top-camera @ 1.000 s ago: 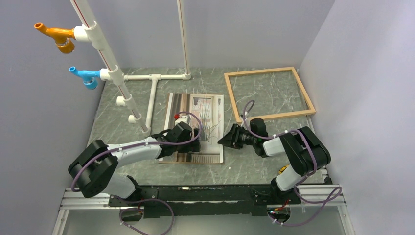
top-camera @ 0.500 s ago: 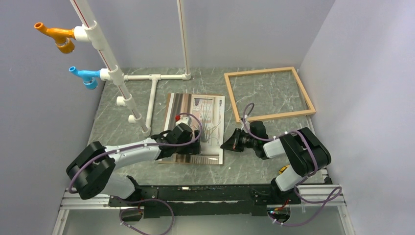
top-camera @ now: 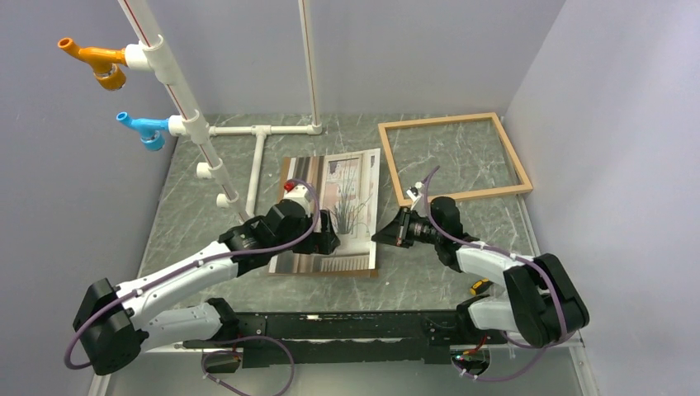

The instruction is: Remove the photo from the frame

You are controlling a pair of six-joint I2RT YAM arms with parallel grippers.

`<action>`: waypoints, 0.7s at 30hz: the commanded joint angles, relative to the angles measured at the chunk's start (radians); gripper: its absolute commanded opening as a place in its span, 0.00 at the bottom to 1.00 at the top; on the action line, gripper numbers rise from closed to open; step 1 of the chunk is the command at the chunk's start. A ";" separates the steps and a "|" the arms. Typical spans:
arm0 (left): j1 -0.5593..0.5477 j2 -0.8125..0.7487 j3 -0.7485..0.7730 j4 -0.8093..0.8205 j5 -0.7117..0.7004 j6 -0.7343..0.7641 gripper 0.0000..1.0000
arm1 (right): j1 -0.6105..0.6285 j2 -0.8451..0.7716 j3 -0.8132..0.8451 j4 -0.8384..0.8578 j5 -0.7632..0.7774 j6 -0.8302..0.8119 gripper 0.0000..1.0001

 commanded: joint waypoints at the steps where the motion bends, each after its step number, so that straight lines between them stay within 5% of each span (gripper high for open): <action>1: -0.004 -0.047 0.046 -0.061 0.001 0.014 0.99 | -0.007 -0.080 0.038 -0.010 -0.057 -0.030 0.00; 11: 0.000 -0.085 0.091 -0.071 -0.006 0.010 0.99 | -0.010 -0.240 0.152 -0.221 -0.029 -0.100 0.00; 21: 0.001 -0.131 0.121 -0.130 -0.040 0.008 0.99 | -0.010 -0.230 0.285 -0.482 0.023 -0.081 0.00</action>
